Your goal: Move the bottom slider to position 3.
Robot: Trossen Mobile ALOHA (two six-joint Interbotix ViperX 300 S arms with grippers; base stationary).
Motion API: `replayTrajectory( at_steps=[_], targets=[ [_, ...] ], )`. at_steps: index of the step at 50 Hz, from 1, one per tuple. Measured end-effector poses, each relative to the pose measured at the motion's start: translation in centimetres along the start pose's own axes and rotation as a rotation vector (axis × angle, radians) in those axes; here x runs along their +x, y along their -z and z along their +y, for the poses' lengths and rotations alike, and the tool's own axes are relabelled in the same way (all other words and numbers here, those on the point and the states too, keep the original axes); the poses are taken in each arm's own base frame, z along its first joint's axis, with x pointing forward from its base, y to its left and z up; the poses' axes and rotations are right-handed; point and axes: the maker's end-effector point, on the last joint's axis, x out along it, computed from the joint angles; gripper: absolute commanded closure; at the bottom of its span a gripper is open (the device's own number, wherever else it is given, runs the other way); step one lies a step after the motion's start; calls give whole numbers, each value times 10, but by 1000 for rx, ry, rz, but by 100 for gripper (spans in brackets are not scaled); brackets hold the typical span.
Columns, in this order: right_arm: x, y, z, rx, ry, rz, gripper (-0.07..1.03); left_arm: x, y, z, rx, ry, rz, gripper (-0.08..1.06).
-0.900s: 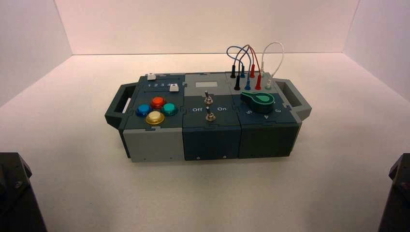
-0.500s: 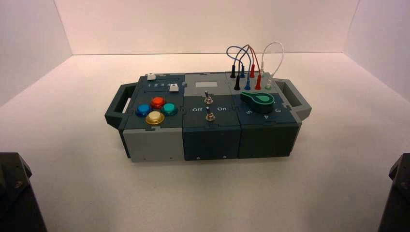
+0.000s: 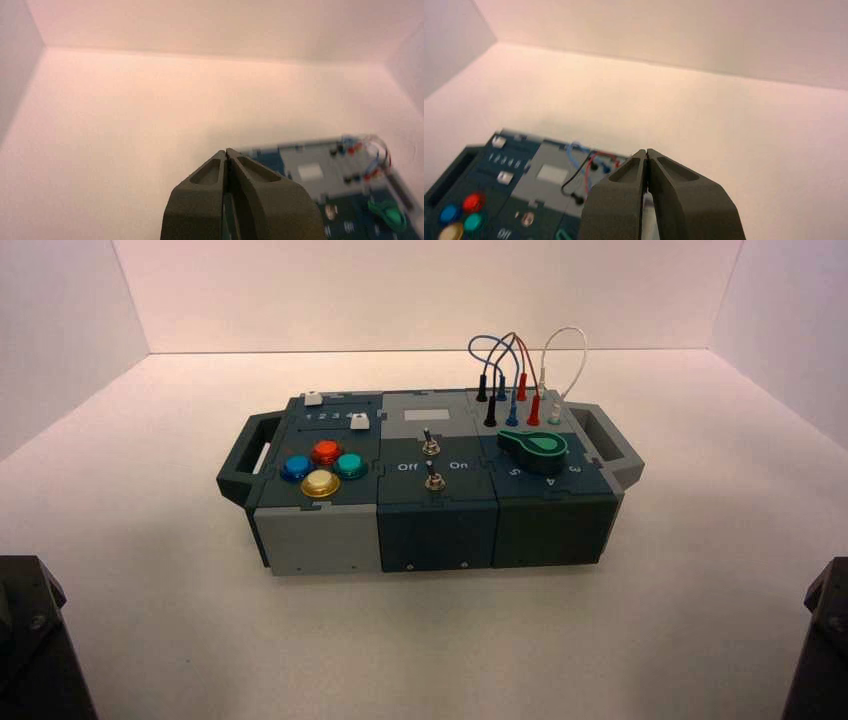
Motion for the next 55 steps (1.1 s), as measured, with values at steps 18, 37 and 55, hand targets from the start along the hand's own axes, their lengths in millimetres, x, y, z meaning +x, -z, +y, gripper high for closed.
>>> replayTrajectory(
  at_steps=[18, 37, 55],
  targets=[
    [40, 16, 31, -55, -73, 237, 99, 3, 16, -2, 183, -16, 356, 101],
    [95, 40, 91, -148, -178, 465, 99, 18, 35, -16, 249, 33, 486, 101],
    [115, 51, 143, -178, -254, 595, 99, 26, 44, -19, 260, 41, 534, 101]
  ],
)
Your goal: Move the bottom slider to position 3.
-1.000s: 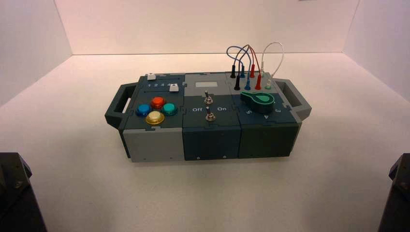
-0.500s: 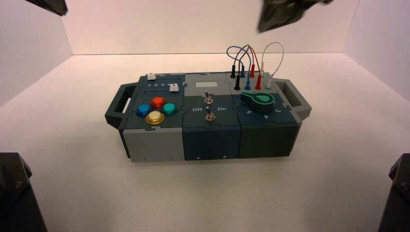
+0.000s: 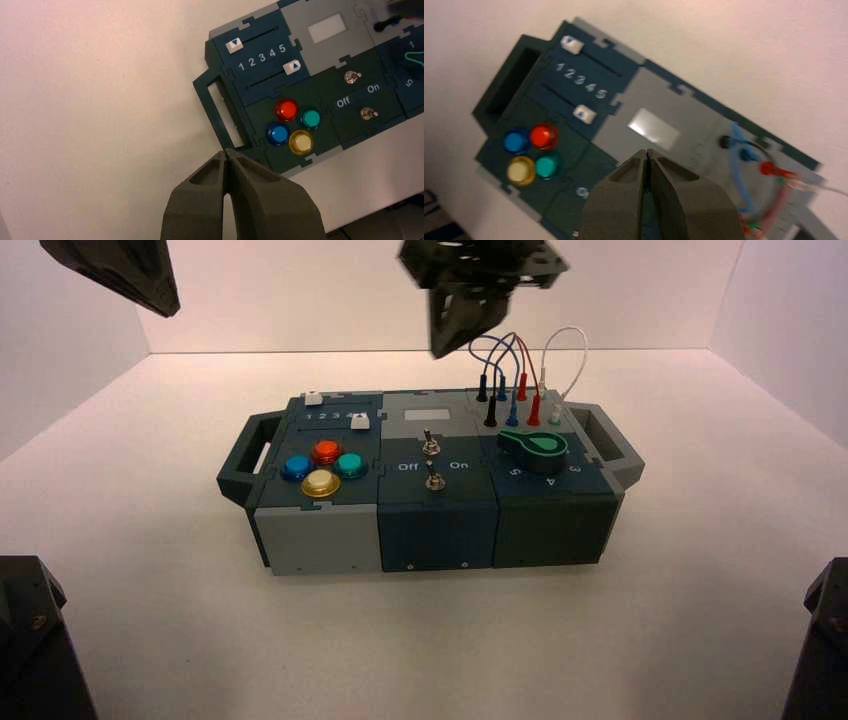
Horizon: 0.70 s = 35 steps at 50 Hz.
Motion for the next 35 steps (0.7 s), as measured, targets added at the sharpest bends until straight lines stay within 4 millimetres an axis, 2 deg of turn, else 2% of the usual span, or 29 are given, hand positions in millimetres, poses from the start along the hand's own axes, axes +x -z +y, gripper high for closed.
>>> replayTrajectory(
  at_steps=[8, 24, 35],
  targets=[
    [14, 1, 19, 22, -40, 69, 99, 1, -1, 0, -1, 1, 1, 101],
    [24, 2, 31, 140, -100, 129, 99, 2, 0, 0, -2, 0, 6, 101],
    [45, 7, 35, 187, -119, 204, 99, 2, 0, 0, -3, 1, 9, 101]
  ],
)
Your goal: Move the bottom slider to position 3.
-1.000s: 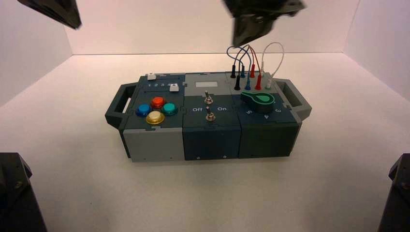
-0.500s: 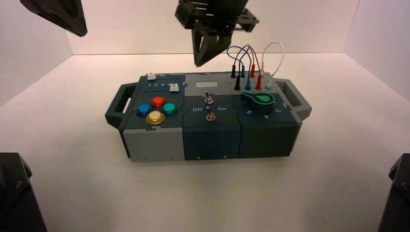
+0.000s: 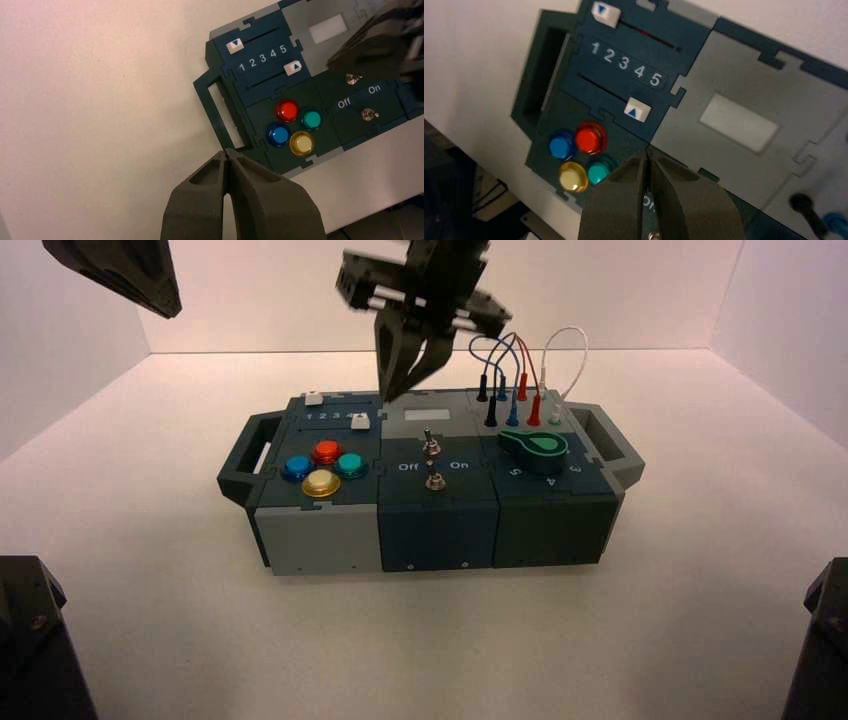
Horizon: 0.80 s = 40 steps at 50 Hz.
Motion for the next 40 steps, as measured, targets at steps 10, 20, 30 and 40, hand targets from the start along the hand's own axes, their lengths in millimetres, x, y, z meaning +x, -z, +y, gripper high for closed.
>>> replayTrajectory(
  at_steps=[10, 20, 30, 40],
  targets=[
    [12, 0, -2, 8, 6, 23, 99, 0, 0, 0, 1, -1, 0, 101],
    [16, -3, -3, 10, 7, 24, 99, 1, 0, 0, -1, -1, 2, 101],
    [21, -3, -4, 11, 10, 32, 99, 1, 0, 0, -1, -1, 3, 101],
    [25, -3, -6, 12, 14, 36, 99, 1, 0, 0, -1, -1, 3, 101]
  ],
)
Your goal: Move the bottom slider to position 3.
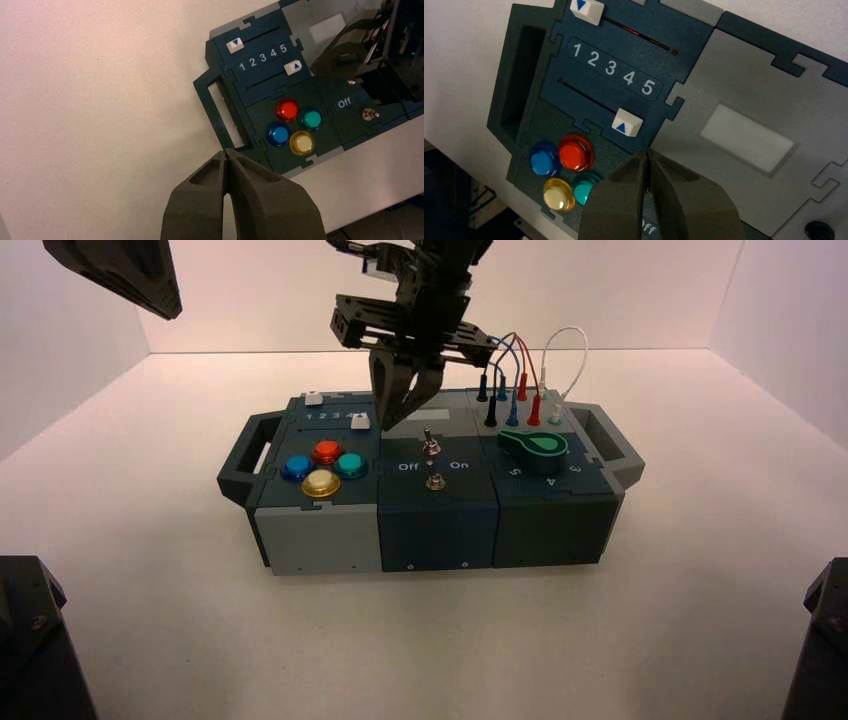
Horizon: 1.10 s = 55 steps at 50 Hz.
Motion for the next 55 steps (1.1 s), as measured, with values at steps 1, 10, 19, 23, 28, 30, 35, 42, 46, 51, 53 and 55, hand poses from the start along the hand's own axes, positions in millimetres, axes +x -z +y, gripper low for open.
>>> replayTrajectory(
  at_steps=[1, 10, 19, 23, 28, 30, 35, 42, 46, 51, 53, 55],
  targets=[
    [0, 0, 0, 0, 0, 0, 99, 0, 0, 0, 0, 0, -2, 101],
    [1, -4, 1, -10, 0, -7, 99, -1, 1, 0, 0, 0, 0, 101],
    [1, -13, 4, -15, -4, -21, 99, -2, 1, 0, 1, 1, 0, 101],
    [2, -15, 4, -17, -5, -20, 99, -2, 1, 0, 2, 0, 3, 101],
    [4, -16, 3, -15, -3, -17, 99, -2, 2, 0, 2, 1, 5, 101],
    [5, -16, 3, -16, -2, -16, 99, -2, 2, 0, 2, 1, 5, 101],
    [6, -15, 3, -16, -1, -11, 99, -2, 2, 0, 2, 1, 3, 101],
    [7, -16, 3, -16, -1, -11, 99, -3, 2, 0, 4, 1, 2, 101],
    [7, -18, 3, -15, -1, -14, 99, -3, 1, 0, 4, 0, -2, 101],
    [6, -19, 4, -17, -4, -17, 99, -3, 2, 0, 5, -1, 0, 101],
    [6, -20, 5, -17, -4, -18, 99, -3, 2, 0, 5, -1, 0, 101],
    [5, -21, 5, -19, -4, -20, 99, -3, 2, 0, 3, -1, 0, 101]
  ],
)
